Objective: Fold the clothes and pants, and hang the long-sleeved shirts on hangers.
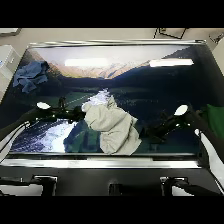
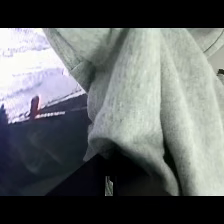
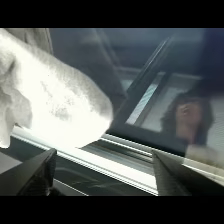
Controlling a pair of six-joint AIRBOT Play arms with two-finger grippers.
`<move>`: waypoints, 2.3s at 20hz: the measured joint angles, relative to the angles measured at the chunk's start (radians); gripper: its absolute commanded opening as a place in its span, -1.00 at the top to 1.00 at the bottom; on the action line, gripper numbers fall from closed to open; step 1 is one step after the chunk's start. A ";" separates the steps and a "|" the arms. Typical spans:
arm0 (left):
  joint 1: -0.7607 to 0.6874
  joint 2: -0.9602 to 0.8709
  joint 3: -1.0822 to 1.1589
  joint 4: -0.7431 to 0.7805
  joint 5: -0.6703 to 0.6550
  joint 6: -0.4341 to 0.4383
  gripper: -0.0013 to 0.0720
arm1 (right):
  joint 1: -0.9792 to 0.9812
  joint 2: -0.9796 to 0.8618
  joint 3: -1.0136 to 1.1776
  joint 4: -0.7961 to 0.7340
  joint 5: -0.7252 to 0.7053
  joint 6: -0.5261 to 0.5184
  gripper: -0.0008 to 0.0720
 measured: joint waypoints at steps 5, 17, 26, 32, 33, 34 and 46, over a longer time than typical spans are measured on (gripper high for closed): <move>0.000 0.033 0.000 -0.016 0.004 0.020 0.89 | 0.165 -0.041 -0.053 0.071 -0.090 -0.005 -0.86; 0.111 0.383 0.156 -0.019 -0.001 0.134 0.89 | 0.149 0.138 0.263 -0.100 -0.132 0.057 0.85; 0.251 0.918 0.441 0.027 0.133 0.065 0.89 | -0.054 0.602 0.810 -0.335 -0.264 0.057 0.85; 0.261 1.057 0.460 0.254 0.216 -0.071 0.89 | -0.066 0.684 0.849 -0.488 -0.198 0.100 0.85; 0.261 1.054 0.462 0.283 0.218 -0.085 0.89 | -0.066 0.675 0.851 -0.509 -0.178 0.110 0.85; 0.261 1.045 0.462 0.309 0.224 -0.092 0.89 | -0.067 0.659 0.851 -0.522 -0.150 0.118 0.85; 0.253 0.435 0.174 0.409 0.166 -0.123 0.88 | -0.067 0.121 0.433 -0.440 -0.206 0.286 0.85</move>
